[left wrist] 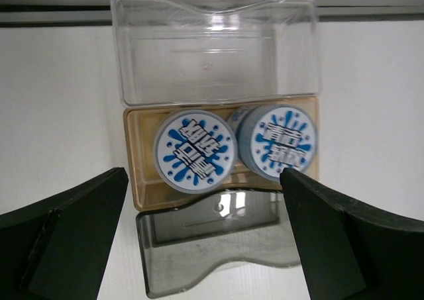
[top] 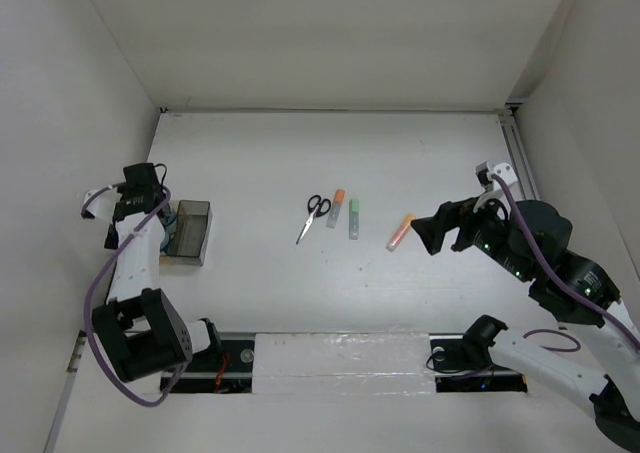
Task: Sort the stationery into containers
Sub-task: Pick up the stationery from the center of the board.
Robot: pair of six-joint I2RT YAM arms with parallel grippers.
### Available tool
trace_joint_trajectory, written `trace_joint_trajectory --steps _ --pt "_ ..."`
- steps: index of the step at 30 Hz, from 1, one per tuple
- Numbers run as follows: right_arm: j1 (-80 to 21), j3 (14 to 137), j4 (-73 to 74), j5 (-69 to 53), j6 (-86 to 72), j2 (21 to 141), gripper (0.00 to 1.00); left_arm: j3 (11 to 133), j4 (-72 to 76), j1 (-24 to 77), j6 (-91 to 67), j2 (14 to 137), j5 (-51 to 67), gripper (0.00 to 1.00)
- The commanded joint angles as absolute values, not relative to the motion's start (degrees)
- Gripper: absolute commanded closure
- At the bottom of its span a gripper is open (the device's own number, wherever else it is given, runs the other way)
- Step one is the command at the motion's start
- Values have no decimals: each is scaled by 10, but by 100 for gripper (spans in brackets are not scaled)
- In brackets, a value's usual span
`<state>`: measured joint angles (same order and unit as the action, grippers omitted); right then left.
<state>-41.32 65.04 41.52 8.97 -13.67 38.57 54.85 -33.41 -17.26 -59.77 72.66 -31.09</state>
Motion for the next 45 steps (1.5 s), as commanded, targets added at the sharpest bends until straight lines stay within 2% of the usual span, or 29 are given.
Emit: trace_joint_trajectory --steps 1,6,9,11,16,17,18,21,32,38,45 --pt "-417 669 382 94 -130 391 0 554 -312 -172 -561 654 -295 0" --pt "-417 674 382 101 -130 396 0 570 -264 -151 -494 601 -242 0" --pt "-417 679 382 116 -130 396 0 576 -179 -64 -433 600 -156 0" --pt "-417 687 388 123 -135 390 0 592 -152 22 -387 655 -106 0" --pt "-417 712 400 163 -141 374 0 629 -132 239 -349 729 -138 0" --pt "-417 712 400 170 -146 374 0 642 -132 334 -343 749 -163 0" --pt "-417 712 406 181 -146 368 0 665 -144 377 -335 768 -230 0" --pt "-417 732 422 215 -160 368 0 771 -204 450 -335 848 -258 0" --pt "-417 749 453 250 -166 352 0 815 -169 468 -309 953 -235 0" --pt "-417 722 425 233 -166 352 0 781 -130 374 -297 984 -198 0" --pt "-417 698 409 195 -161 362 0 792 -113 317 -276 1042 -144 0"
